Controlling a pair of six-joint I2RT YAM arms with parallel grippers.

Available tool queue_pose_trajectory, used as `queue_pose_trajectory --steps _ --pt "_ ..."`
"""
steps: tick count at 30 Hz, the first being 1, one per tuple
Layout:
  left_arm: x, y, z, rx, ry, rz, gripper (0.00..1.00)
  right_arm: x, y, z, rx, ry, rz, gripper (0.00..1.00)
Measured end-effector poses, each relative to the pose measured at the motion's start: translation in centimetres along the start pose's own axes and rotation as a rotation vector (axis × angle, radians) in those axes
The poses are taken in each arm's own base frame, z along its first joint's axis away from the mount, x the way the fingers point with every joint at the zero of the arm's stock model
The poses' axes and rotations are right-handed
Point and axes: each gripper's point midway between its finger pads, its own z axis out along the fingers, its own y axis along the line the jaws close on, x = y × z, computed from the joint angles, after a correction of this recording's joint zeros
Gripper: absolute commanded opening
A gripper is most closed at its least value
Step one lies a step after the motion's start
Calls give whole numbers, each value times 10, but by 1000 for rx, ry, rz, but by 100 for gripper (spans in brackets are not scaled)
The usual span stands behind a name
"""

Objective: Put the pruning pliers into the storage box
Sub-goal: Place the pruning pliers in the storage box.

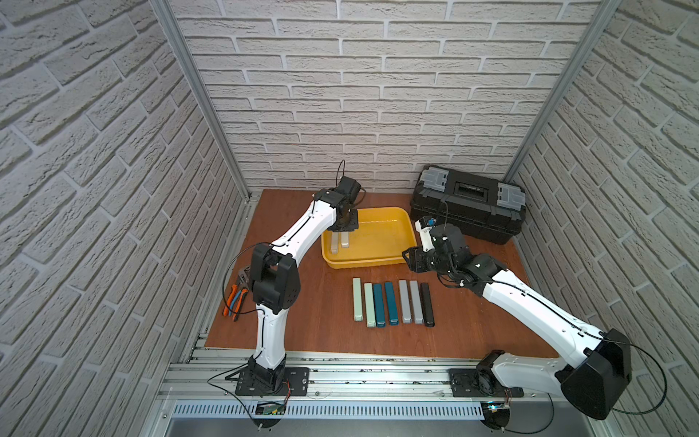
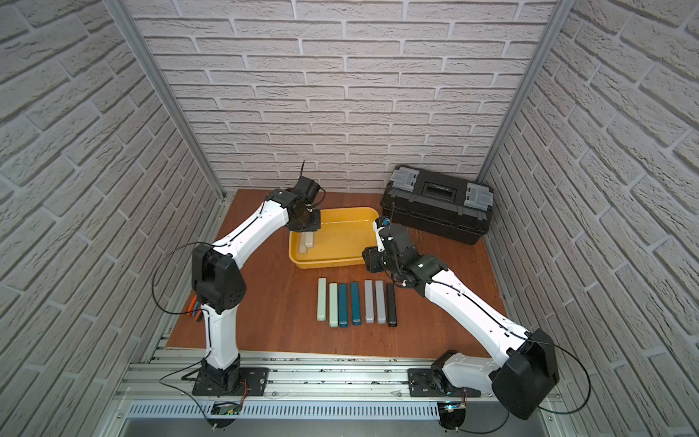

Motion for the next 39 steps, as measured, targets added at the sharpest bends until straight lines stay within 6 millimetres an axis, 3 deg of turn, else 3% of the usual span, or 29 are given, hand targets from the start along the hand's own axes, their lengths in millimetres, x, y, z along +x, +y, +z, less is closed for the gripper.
queue_pose_trajectory --steps 9,18,24,39 --pt "-19 4 47 -12 36 8 27 0 -5 2 30 -1 -2 57" --pt "-9 10 83 -37 92 10 27 15 -9 25 58 72 -16 57" --pt "-1 9 105 -41 122 12 27 12 -8 33 63 85 -25 57" --pt "7 16 136 -58 152 4 28 13 -7 48 69 116 -29 57"
